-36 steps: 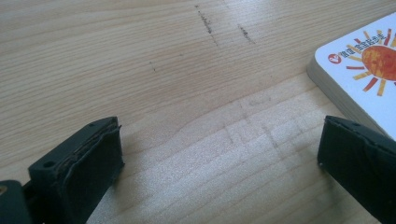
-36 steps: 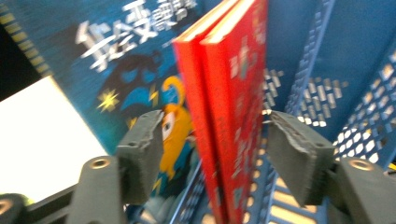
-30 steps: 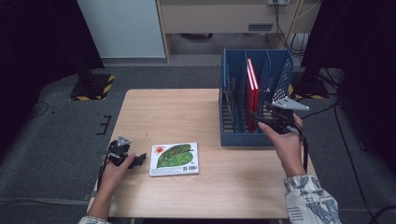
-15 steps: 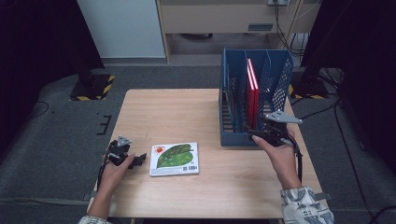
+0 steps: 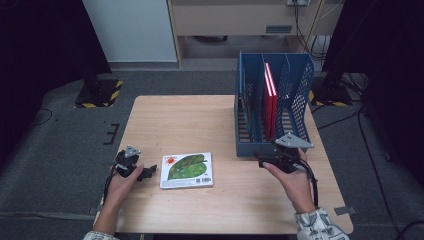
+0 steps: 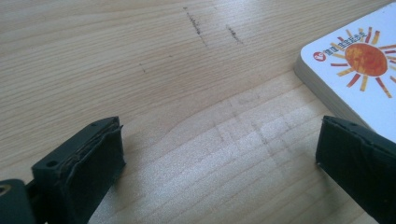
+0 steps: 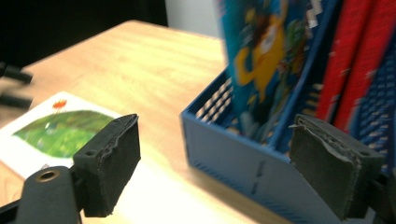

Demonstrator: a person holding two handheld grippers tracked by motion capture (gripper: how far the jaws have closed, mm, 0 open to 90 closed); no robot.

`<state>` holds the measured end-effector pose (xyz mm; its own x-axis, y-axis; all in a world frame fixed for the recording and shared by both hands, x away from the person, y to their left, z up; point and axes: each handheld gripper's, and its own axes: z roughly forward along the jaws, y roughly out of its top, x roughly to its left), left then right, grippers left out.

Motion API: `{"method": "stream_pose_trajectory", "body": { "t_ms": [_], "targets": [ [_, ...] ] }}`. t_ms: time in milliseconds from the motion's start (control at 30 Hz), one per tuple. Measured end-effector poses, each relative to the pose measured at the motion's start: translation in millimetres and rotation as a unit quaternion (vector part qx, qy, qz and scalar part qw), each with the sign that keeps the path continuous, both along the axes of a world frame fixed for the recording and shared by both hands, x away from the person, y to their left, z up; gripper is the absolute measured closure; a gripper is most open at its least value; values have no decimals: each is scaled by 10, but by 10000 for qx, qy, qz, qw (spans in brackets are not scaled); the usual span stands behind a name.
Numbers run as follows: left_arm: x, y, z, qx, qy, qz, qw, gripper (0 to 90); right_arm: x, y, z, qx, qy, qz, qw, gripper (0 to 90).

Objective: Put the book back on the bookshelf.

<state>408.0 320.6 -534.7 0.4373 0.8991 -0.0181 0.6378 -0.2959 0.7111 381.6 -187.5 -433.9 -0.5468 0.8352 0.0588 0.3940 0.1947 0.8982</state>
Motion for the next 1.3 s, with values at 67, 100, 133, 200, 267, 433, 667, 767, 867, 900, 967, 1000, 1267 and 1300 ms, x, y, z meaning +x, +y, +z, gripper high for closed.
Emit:
{"method": "stream_pose_trajectory", "body": {
  "t_ms": [67,100,133,200,267,433,667,767,867,900,967,1000,1267,1300],
  "targets": [
    [-11,9,37,-34,-148,64,9999,35,-30,83,-39,-121,26,142,9998,149],
    [-19,8,59,-47,-214,101,9997,35,-36,115,-50,-156,22,202,9997,143],
    [-26,7,78,-61,-265,111,9996,36,-41,163,-62,-181,39,241,9995,139],
    [-43,-3,106,-147,-307,114,9994,37,-54,255,-83,-256,59,380,9989,135],
    [-59,-22,126,-165,-325,81,9993,39,-79,358,-121,-257,1,595,9979,136],
    [-94,-112,166,-165,-323,-120,9993,39,-158,650,-230,-585,69,1072,9925,147],
    [-136,-284,213,-346,-262,-340,9985,36,-177,983,-433,-789,269,1587,9838,173],
    [-152,-396,220,-274,-243,-562,9977,28,-163,1100,-505,-832,427,1729,9805,185],
    [-158,-485,192,-189,-143,-741,9970,34,-149,1185,-613,-925,659,1925,9747,162],
    [-156,-514,172,-147,-106,-785,9967,38,-148,1194,-638,-966,691,1961,9734,161],
    [-143,-529,152,-176,-73,-878,9960,64,-125,1198,-700,-956,846,1986,9717,168],
    [-137,-531,142,-225,-44,-896,9957,85,-113,1201,-728,-964,895,1957,9718,190],
    [-126,-613,80,-314,234,-1113,9930,115,-28,1224,-881,-1026,1189,2046,9662,263],
    [-125,-608,78,-352,260,-1117,9928,123,-35,1237,-890,-1045,1208,2067,9653,263]
  ]
}}
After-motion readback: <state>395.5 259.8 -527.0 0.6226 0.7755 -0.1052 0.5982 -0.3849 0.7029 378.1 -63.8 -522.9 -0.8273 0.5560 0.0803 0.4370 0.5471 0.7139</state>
